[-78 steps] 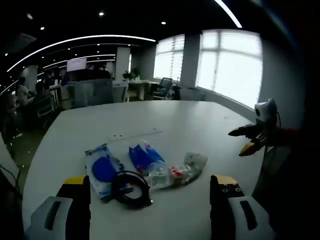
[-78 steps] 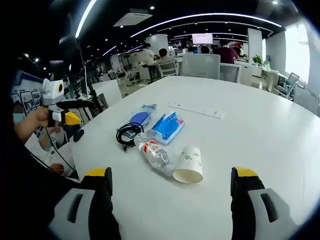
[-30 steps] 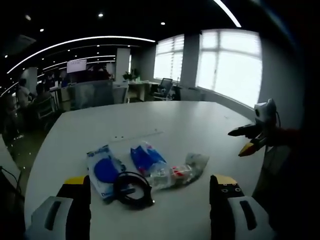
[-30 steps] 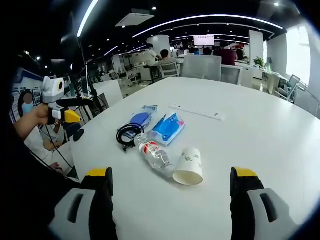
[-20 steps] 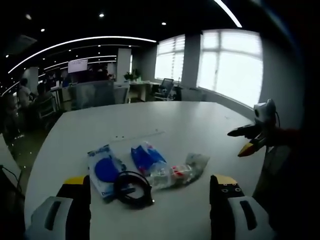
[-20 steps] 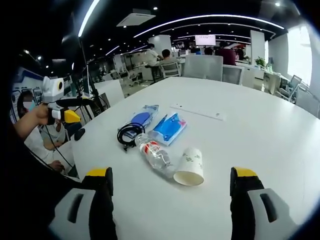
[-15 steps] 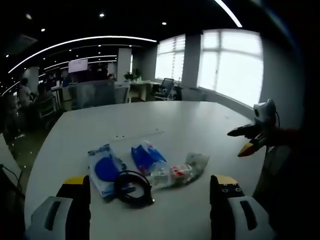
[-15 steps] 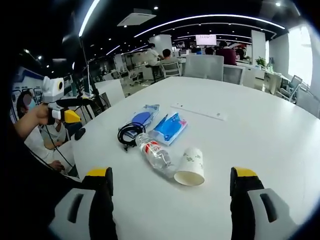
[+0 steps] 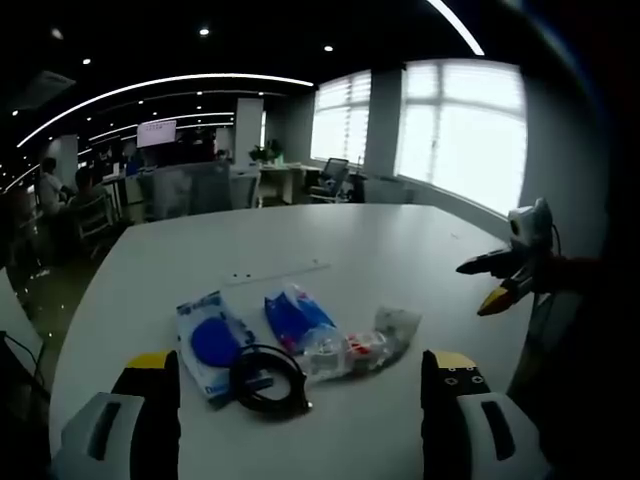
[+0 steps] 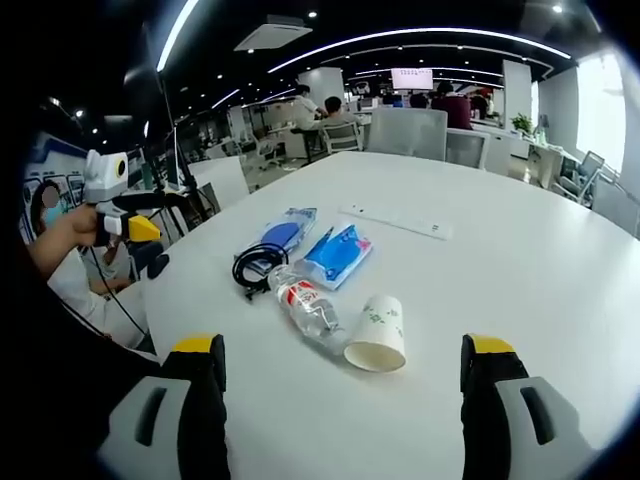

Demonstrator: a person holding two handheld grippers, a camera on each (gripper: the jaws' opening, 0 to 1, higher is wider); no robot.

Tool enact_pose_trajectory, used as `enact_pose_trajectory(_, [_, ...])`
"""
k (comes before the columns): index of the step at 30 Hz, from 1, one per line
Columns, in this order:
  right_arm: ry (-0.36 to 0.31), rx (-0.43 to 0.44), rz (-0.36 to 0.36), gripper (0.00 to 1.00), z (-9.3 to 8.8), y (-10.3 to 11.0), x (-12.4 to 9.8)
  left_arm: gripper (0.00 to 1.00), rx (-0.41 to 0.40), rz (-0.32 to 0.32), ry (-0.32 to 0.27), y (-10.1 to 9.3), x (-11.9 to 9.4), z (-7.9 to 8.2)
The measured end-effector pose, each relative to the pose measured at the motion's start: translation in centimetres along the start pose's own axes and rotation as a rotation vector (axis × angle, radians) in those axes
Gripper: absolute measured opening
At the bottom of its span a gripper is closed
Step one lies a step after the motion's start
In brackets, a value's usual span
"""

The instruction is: Arrange the tabletop items into an orderly group along one side of the table until the central work area is clear of visible clutter.

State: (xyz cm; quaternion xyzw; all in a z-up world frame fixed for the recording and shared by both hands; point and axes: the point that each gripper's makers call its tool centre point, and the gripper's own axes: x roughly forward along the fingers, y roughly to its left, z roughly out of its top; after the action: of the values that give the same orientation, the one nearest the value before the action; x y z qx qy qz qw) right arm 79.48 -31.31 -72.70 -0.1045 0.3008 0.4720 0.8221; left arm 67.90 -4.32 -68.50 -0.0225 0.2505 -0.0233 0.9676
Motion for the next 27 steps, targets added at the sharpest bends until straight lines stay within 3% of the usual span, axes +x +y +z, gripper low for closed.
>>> enact_pose_trajectory(27, [0.005,-0.006,-0.004,0.99,0.01,-0.23,0.2,1.0,0.012,-0.011,0.004,-0.13,0.61,0.31])
